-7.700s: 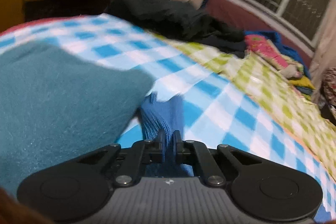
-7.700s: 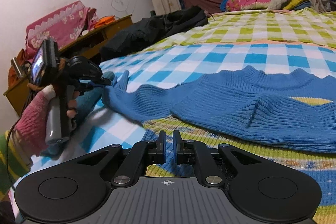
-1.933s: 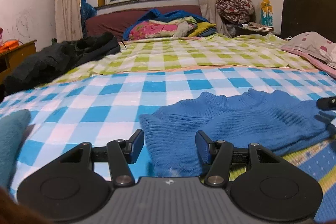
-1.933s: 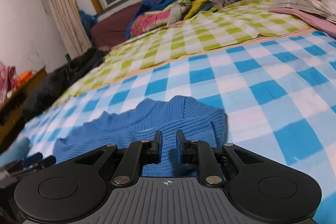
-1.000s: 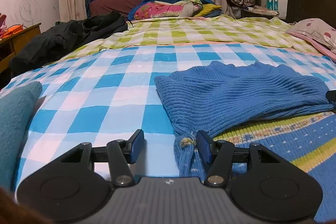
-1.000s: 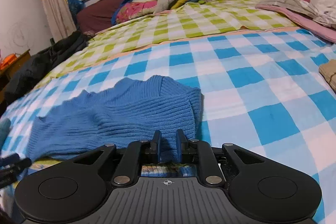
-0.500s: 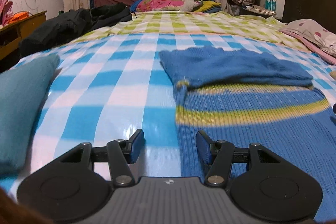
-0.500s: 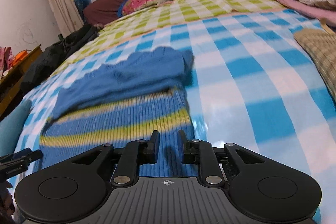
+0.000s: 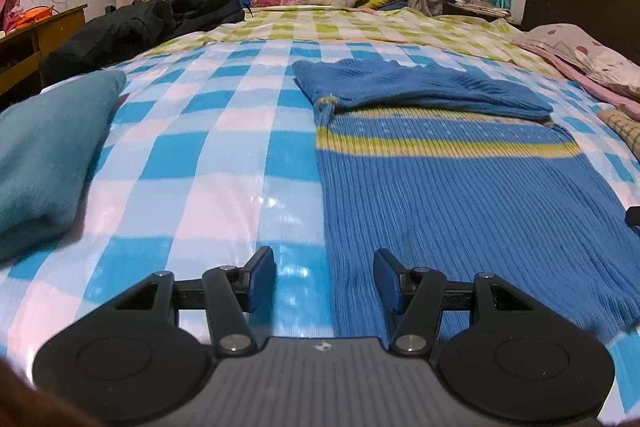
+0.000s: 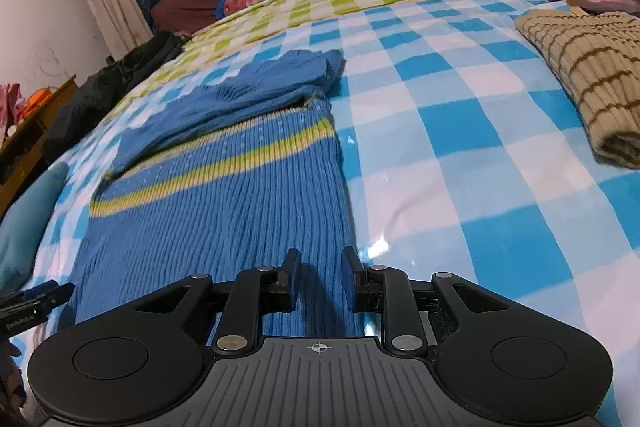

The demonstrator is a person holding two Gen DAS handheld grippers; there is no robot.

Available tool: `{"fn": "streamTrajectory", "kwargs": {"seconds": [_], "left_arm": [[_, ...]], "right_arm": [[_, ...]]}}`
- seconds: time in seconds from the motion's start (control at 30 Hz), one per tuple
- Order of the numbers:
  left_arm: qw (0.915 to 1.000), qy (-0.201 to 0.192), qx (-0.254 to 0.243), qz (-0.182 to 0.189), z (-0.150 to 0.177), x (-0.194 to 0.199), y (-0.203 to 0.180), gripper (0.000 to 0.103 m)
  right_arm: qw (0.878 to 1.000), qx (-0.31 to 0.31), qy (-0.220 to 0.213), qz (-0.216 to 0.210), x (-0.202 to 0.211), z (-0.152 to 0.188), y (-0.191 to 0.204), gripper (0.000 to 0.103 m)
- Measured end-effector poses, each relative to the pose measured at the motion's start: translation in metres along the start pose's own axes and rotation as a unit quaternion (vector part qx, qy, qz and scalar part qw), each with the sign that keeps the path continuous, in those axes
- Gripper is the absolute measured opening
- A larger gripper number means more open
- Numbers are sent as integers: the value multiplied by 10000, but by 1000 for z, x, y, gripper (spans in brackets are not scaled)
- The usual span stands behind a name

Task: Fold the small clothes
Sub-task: 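Grasp the striped hem with the left tool while the right tool grasps it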

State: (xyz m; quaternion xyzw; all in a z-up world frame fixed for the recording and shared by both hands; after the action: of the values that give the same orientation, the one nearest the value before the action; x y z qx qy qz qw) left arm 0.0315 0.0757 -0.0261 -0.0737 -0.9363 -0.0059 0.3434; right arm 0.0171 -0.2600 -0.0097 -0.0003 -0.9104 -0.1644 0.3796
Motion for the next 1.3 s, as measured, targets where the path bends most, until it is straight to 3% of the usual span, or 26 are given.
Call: {"fn": "streamTrajectory", "kwargs": {"seconds": [0.37,0.93,1.03,1.13,1.17,1.3], "left_arm": [[9998,92,-34,190,24,26,-8,61],[9980,182,216,567,29,31,-14,53],[9976,204,307,588,29,31,-11,47],[9968,237,431,625,28,32,-7,30],[9956,311,521,715,28,30,-5,19],[9940,357,637,809,30,28,-3,18]], "right_arm": [[9995,151,258,-98,26,32,0,28],[9977,-186,468,-453,35,42,-7,29],[9969,-246,499,-552,34,40,-6,26],[9963,-248,507,-644,31,41,-2,26],[9963,-233,501,-655,31,41,-1,26],[9961,-256,466,-704,29,42,-1,26]]}}
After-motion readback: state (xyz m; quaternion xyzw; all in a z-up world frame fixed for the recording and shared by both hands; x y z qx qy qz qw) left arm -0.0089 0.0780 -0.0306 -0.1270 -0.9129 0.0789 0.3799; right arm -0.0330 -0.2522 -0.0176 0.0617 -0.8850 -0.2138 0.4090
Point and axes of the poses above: each gripper's, at about its wrist camera, not at the fingertips, and x roughly against the way its jaws point, y to its left, z to its underside, the point moved 1 cm from there along -x, roughly the way its jaws point, and after that the axes turned 1 degree about z, right-handed, at the moved point
